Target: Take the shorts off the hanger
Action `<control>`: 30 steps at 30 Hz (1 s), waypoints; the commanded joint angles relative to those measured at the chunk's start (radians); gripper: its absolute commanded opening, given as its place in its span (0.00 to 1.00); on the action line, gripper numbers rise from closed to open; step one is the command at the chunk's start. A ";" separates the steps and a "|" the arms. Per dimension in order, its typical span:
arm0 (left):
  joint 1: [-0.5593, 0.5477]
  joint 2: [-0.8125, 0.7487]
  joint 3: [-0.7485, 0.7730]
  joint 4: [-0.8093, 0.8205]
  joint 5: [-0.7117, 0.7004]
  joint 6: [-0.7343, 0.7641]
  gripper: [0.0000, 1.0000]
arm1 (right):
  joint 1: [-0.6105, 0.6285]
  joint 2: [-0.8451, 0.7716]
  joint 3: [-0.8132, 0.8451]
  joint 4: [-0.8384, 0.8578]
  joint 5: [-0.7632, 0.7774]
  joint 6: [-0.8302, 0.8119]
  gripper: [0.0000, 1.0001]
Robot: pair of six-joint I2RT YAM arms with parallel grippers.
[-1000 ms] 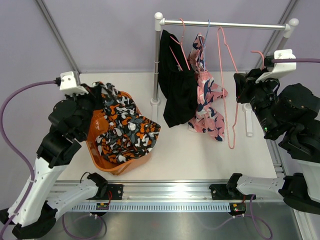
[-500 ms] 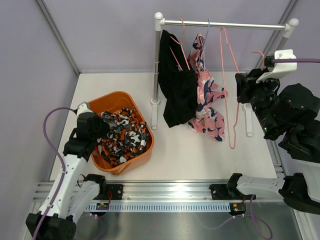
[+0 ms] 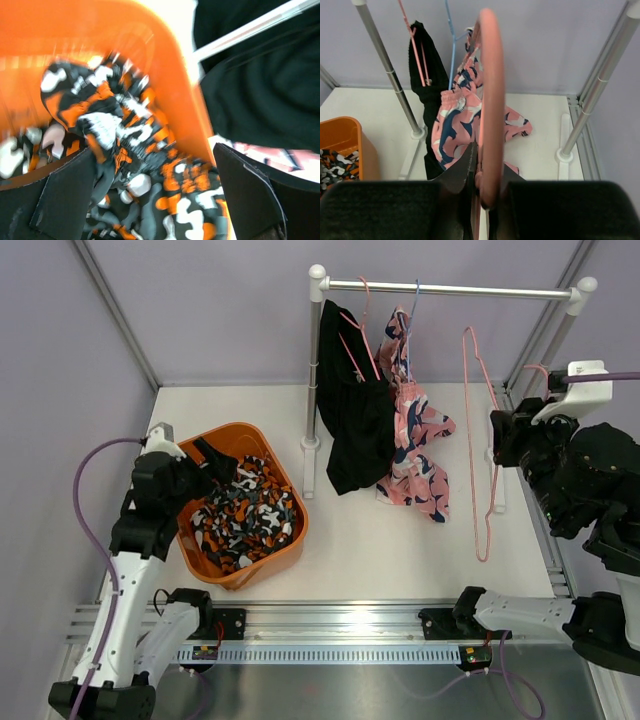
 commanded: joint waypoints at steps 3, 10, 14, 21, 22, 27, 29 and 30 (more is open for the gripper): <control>0.005 -0.012 0.159 0.012 0.087 0.127 0.99 | -0.025 0.014 -0.036 -0.107 0.020 0.087 0.00; 0.005 -0.036 0.227 0.012 0.149 0.170 0.99 | -0.391 0.148 -0.019 -0.043 -0.259 0.033 0.00; 0.003 -0.056 0.244 0.001 0.179 0.178 0.99 | -0.658 0.240 0.024 0.029 -0.620 0.006 0.00; 0.003 -0.162 0.101 0.101 0.254 0.106 0.99 | -0.953 0.429 0.180 0.124 -1.026 0.022 0.00; 0.003 -0.174 0.088 0.104 0.254 0.107 0.99 | -0.974 0.442 0.203 0.131 -1.040 0.019 0.00; 0.003 -0.214 -0.011 0.113 0.265 0.120 0.99 | -1.002 0.464 0.220 0.166 -1.091 0.010 0.00; 0.003 -0.219 -0.034 0.116 0.273 0.123 0.99 | -1.006 0.467 0.219 0.175 -1.096 -0.004 0.00; 0.003 -0.228 -0.053 0.118 0.276 0.132 0.99 | -1.009 0.469 0.219 0.184 -1.100 -0.011 0.00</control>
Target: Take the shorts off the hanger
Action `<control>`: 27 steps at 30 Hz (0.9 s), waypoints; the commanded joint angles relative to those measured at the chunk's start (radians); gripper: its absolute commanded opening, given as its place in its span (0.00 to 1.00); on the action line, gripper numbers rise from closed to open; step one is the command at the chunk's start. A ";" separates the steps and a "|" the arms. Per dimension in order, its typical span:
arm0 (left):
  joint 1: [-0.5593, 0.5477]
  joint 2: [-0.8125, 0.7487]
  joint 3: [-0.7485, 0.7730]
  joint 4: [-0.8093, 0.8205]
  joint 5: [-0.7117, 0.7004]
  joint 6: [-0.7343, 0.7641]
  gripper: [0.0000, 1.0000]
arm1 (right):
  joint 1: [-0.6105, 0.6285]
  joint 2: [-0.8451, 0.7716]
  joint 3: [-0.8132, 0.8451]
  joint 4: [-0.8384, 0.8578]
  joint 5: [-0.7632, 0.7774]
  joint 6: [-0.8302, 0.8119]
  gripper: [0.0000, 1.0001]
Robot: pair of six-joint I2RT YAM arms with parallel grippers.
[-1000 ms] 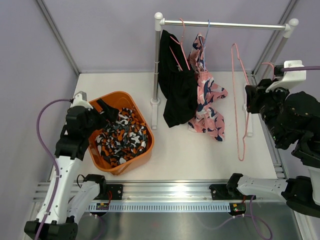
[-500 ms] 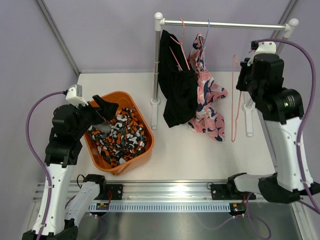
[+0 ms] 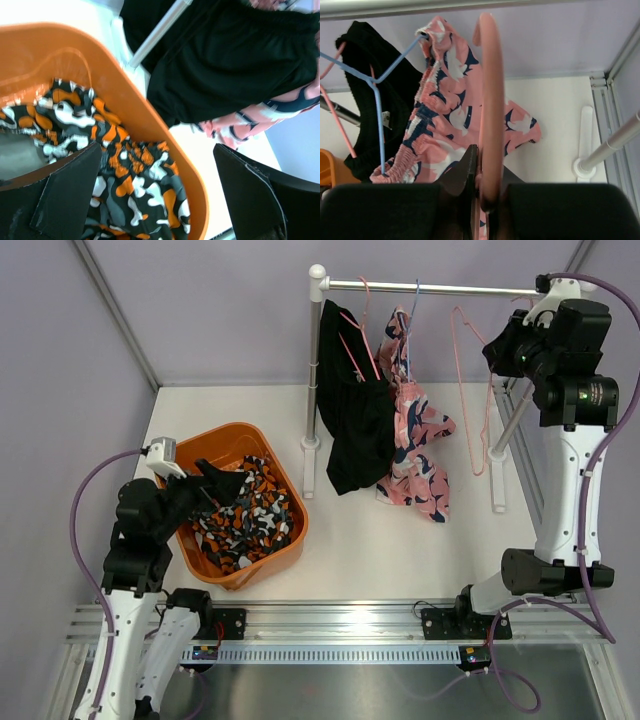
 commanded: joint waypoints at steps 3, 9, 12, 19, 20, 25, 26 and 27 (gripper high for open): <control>-0.009 -0.033 -0.046 0.036 0.028 0.043 0.99 | -0.017 -0.015 0.026 0.123 -0.120 -0.053 0.00; -0.052 -0.049 -0.066 0.024 -0.020 0.080 0.99 | -0.017 0.069 0.131 0.114 -0.125 -0.059 0.00; -0.059 -0.055 -0.069 0.012 -0.033 0.088 0.99 | -0.017 0.120 0.165 0.100 -0.111 -0.055 0.00; -0.073 -0.061 -0.058 -0.004 -0.055 0.102 0.99 | -0.017 0.250 0.292 0.056 -0.040 -0.033 0.00; -0.073 -0.062 -0.058 -0.002 -0.055 0.102 0.99 | -0.017 0.260 0.297 0.056 -0.030 -0.027 0.00; -0.075 -0.064 -0.058 -0.004 -0.064 0.105 0.99 | -0.018 0.283 0.264 0.098 0.059 -0.021 0.00; -0.075 -0.064 -0.060 -0.004 -0.064 0.106 0.99 | -0.018 0.287 0.260 0.108 0.069 -0.018 0.00; -0.075 -0.064 -0.060 -0.004 -0.064 0.106 0.99 | -0.018 0.290 0.257 0.111 0.075 -0.016 0.00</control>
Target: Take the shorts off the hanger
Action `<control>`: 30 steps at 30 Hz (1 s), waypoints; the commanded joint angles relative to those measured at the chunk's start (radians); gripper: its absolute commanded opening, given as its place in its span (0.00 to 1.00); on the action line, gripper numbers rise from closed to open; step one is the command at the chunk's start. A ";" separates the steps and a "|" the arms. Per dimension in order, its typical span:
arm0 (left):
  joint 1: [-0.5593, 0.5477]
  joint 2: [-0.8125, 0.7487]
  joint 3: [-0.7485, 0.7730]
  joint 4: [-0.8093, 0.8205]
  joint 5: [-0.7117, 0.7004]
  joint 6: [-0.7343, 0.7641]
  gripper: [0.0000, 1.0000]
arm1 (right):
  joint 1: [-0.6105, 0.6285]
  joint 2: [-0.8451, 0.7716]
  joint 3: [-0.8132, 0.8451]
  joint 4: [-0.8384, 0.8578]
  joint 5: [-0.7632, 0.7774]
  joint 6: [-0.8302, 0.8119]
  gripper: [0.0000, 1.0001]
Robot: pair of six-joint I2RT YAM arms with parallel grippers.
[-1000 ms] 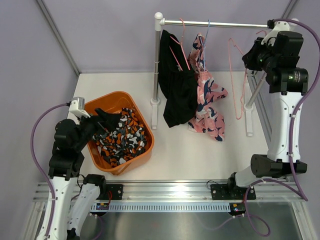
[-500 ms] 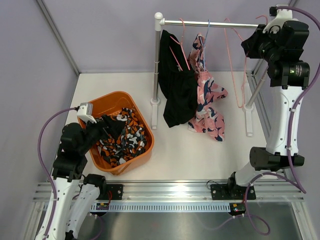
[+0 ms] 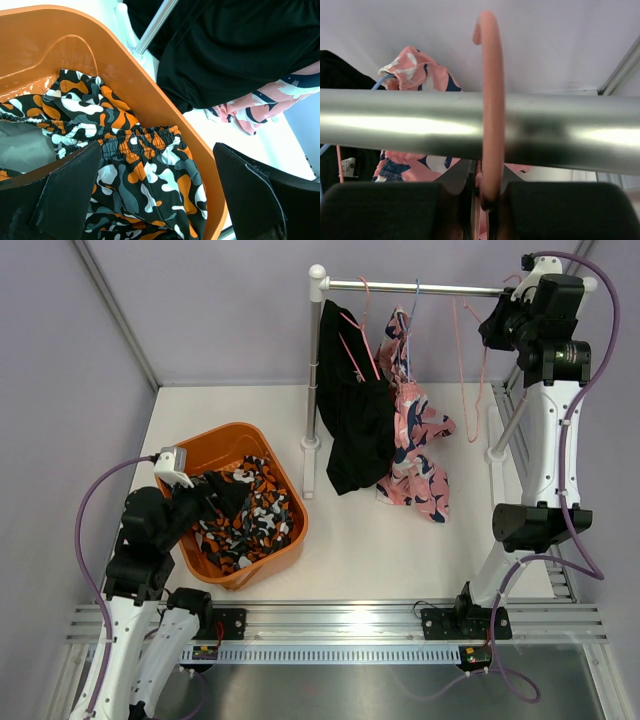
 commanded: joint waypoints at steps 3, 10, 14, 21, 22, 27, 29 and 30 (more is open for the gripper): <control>-0.004 -0.011 0.007 0.022 -0.017 0.018 0.99 | -0.006 -0.002 -0.007 0.048 0.086 0.026 0.00; -0.004 -0.012 0.004 0.023 -0.014 0.017 0.99 | -0.004 -0.059 -0.105 0.068 0.155 0.092 0.00; -0.004 -0.015 0.004 0.020 -0.019 0.018 0.99 | -0.006 -0.059 -0.108 0.054 0.155 0.103 0.00; -0.004 -0.020 0.004 0.017 -0.019 0.020 0.99 | -0.004 -0.097 -0.128 0.063 0.151 0.134 0.19; -0.004 -0.020 0.004 0.017 -0.019 0.021 0.99 | -0.004 -0.109 -0.128 0.063 0.154 0.138 0.28; -0.004 -0.018 0.004 0.019 -0.019 0.021 0.99 | -0.004 -0.142 -0.122 0.056 0.183 0.152 0.53; -0.004 -0.020 0.004 0.017 -0.019 0.021 0.99 | -0.004 -0.155 -0.121 0.043 0.191 0.158 0.57; -0.004 -0.018 0.004 0.017 -0.019 0.023 0.99 | -0.004 -0.158 -0.119 0.039 0.198 0.160 0.59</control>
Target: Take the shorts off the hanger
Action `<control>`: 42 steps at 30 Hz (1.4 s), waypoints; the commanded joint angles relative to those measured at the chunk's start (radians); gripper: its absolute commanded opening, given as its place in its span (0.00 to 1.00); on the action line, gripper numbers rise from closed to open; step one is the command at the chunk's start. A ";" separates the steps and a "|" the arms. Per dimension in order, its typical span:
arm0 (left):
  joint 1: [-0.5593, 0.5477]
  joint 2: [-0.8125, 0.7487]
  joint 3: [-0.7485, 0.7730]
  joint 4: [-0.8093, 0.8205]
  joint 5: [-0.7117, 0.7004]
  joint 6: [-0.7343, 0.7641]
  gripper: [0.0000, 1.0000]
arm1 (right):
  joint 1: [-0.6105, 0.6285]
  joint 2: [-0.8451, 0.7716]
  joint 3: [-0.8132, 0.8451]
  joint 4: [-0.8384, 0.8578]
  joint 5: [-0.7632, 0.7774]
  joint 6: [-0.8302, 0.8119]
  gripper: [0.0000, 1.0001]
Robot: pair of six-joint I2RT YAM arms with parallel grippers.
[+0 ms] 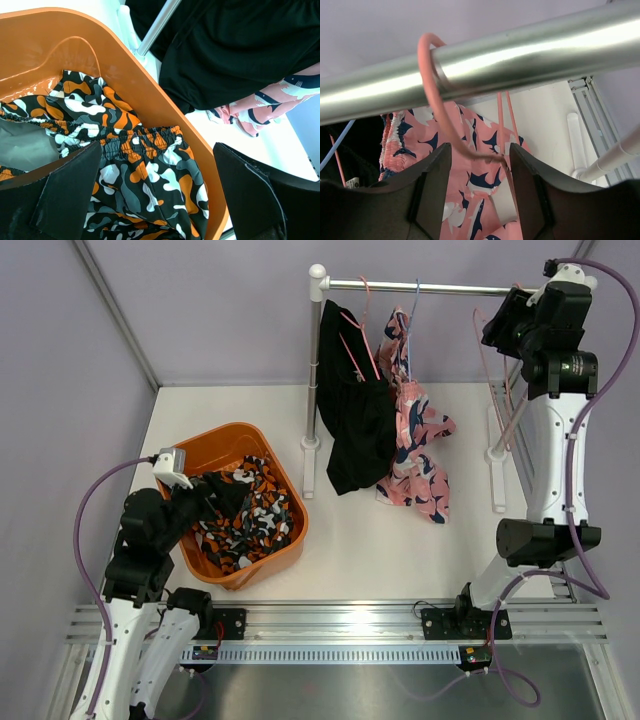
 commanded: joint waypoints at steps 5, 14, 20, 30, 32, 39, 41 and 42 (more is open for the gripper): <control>-0.004 -0.007 0.004 0.020 -0.008 0.016 0.99 | -0.004 -0.119 -0.018 -0.020 0.091 0.033 0.64; -0.004 -0.003 0.007 0.015 -0.010 0.027 0.99 | 0.010 -0.353 -0.202 0.059 0.100 0.063 0.68; -0.004 0.039 0.030 -0.014 0.016 0.076 0.99 | 0.258 -0.376 -0.221 0.061 0.198 0.015 0.69; -0.004 0.008 0.038 -0.071 -0.052 0.110 0.99 | 0.467 -0.209 -0.198 0.194 0.279 -0.045 0.67; -0.004 -0.021 0.031 -0.080 -0.069 0.117 0.99 | 0.472 -0.178 -0.205 0.248 0.311 -0.065 0.67; -0.004 -0.087 0.010 -0.086 -0.097 0.120 0.99 | 0.473 -0.117 -0.216 0.378 0.393 -0.114 0.66; -0.006 -0.088 0.005 -0.088 -0.096 0.120 0.99 | 0.475 -0.089 -0.204 0.394 0.399 -0.126 0.64; -0.006 -0.090 0.005 -0.088 -0.094 0.120 0.99 | 0.475 -0.081 -0.201 0.401 0.399 -0.131 0.63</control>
